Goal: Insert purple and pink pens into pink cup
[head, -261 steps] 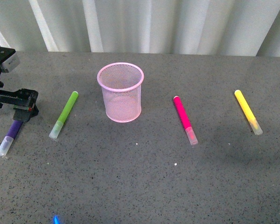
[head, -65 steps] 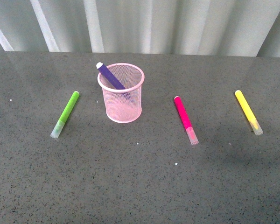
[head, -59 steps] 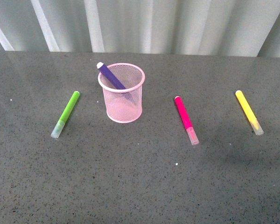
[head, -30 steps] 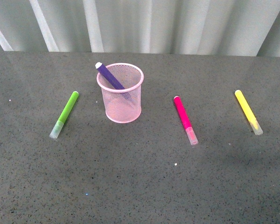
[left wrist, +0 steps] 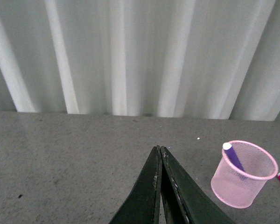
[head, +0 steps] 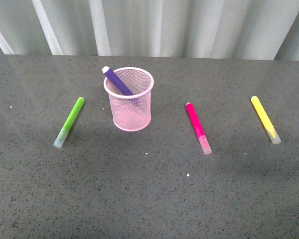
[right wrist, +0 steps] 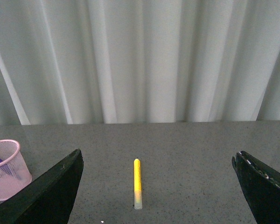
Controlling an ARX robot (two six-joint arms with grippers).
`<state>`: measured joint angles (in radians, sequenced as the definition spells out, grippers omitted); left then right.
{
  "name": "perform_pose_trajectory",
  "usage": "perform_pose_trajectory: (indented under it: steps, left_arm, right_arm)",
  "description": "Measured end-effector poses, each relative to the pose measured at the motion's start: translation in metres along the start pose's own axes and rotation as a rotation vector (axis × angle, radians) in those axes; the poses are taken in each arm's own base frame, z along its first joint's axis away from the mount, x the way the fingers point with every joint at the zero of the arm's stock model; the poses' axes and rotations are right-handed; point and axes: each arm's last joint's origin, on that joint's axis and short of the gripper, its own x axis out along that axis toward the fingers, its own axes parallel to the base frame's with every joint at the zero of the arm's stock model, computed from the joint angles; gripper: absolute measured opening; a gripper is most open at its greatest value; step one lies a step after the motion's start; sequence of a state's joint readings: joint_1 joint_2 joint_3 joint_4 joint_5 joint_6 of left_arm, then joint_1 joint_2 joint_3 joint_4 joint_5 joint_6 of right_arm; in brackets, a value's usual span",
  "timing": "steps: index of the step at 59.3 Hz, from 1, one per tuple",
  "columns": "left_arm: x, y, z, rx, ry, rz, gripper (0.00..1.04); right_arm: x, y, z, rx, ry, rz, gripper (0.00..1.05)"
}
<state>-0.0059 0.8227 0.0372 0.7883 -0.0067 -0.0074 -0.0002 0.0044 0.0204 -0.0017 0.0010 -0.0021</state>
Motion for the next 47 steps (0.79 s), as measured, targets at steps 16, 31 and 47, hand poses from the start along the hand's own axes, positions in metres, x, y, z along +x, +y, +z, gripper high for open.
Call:
perform_pose_trajectory:
  steps: [16, 31, 47]
  left_arm:
    - [-0.013, 0.0, 0.002, 0.0, -0.005, -0.002, 0.04]
    - [-0.024, 0.0, 0.006, 0.0, -0.016, -0.002, 0.04]
    - [-0.032, 0.0, 0.007, 0.0, -0.019, -0.002, 0.04]
  right_arm:
    - [0.0, 0.0, 0.0, 0.0, 0.0, 0.0, 0.97]
    - [0.0, 0.0, 0.0, 0.0, 0.0, 0.0, 0.97]
    - [0.0, 0.0, 0.0, 0.0, 0.0, 0.0, 0.97]
